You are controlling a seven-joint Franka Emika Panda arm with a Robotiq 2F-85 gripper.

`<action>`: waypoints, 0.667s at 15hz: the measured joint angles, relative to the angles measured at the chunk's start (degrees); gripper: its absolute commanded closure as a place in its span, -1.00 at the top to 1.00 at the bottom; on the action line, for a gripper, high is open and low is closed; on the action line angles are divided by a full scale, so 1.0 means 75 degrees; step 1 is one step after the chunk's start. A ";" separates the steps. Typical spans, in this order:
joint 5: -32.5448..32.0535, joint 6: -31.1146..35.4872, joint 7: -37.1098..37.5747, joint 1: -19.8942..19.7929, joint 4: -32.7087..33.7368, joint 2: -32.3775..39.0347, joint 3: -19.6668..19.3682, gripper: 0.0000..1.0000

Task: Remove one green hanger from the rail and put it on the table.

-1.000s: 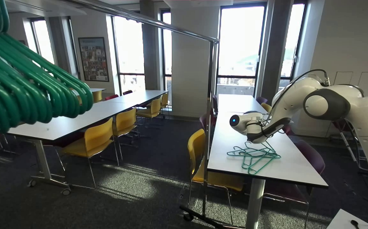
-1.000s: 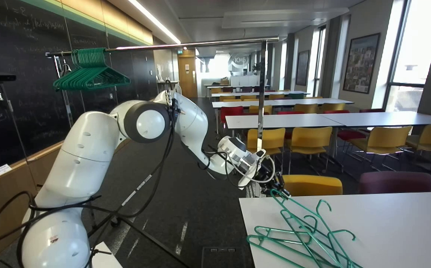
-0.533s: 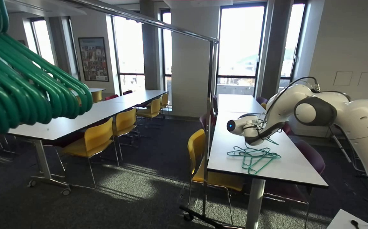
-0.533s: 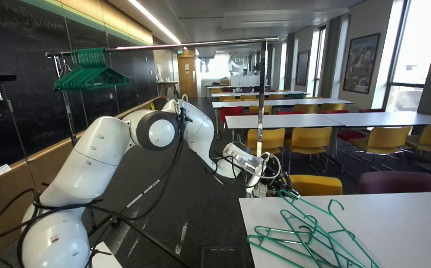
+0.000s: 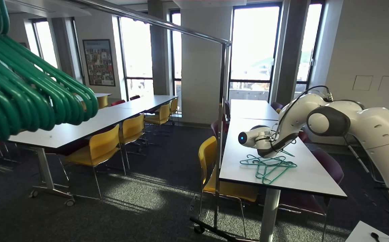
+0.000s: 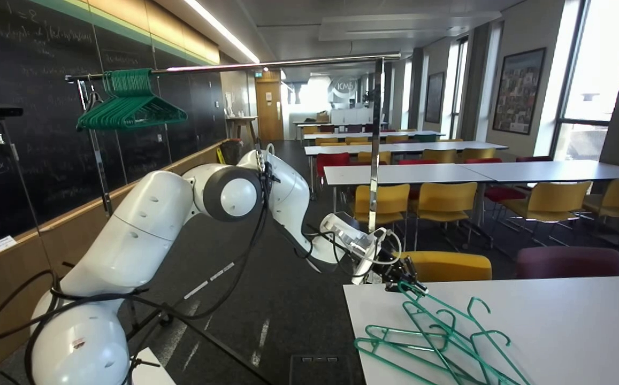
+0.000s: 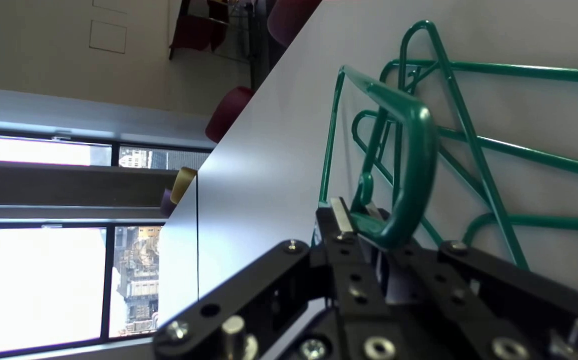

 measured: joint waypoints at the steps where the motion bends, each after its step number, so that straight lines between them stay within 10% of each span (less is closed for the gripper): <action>1: 0.0000 0.0000 0.0000 0.0000 0.0000 0.0044 0.0000 -0.95; 3: 0.0005 0.0000 0.0000 0.0000 -0.0001 0.0126 0.0003 -0.85; 10: 0.0059 0.0000 0.0000 -0.0001 0.0000 0.0288 0.0016 0.45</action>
